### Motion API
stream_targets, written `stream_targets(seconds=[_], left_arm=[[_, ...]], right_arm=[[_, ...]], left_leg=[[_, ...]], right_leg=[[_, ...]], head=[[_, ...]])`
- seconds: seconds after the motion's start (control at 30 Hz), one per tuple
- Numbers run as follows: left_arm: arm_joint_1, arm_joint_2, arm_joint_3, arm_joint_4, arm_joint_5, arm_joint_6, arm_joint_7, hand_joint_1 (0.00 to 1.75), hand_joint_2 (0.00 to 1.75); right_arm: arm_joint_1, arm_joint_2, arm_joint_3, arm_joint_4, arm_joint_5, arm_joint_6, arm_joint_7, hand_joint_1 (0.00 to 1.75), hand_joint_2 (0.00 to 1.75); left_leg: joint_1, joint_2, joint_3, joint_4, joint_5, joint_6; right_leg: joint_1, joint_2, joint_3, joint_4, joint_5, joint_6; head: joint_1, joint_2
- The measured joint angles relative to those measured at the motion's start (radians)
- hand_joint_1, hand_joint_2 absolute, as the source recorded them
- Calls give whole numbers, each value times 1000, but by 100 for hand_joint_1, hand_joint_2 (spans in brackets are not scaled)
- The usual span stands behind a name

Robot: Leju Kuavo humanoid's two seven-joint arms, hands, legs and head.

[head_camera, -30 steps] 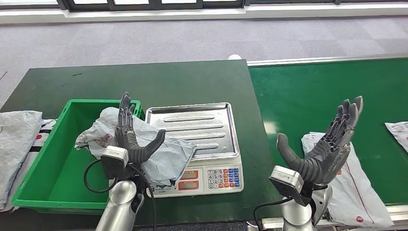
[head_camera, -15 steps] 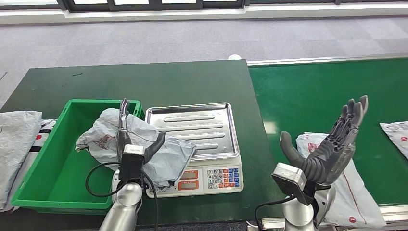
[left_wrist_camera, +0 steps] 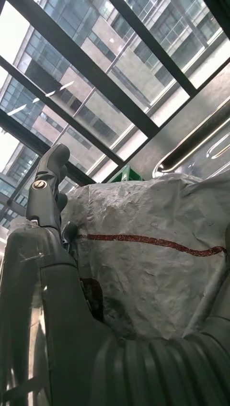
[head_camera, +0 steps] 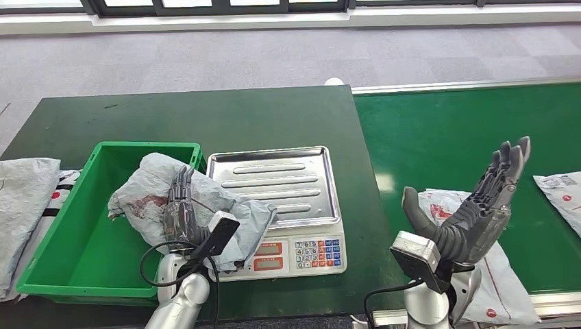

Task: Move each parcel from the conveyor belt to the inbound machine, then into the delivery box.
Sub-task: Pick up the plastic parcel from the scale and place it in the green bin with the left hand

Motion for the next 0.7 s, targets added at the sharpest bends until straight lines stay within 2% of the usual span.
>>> stream_targets(seconds=[0.17,0.3,0.7], left_arm=[[-8,0,5,25,-28,2,19,3,175],[-8,0,12,31,-57,-8,33,172,175],[4,-3,27,5,-93,-39,45,175,175]], right_arm=[[0,0,0,0,0,0,0,0,175],[0,0,0,1,-6,0,-7,0,175],[0,0,0,17,-51,0,-54,0,175]], left_leg=[[0,0,2,0,0,0],[0,0,3,-1,0,0],[0,0,5,-1,0,0]], right_leg=[[0,0,2,0,0,0],[0,0,3,0,0,0],[0,0,4,0,0,0]], head=[[0,0],[0,0],[0,0]])
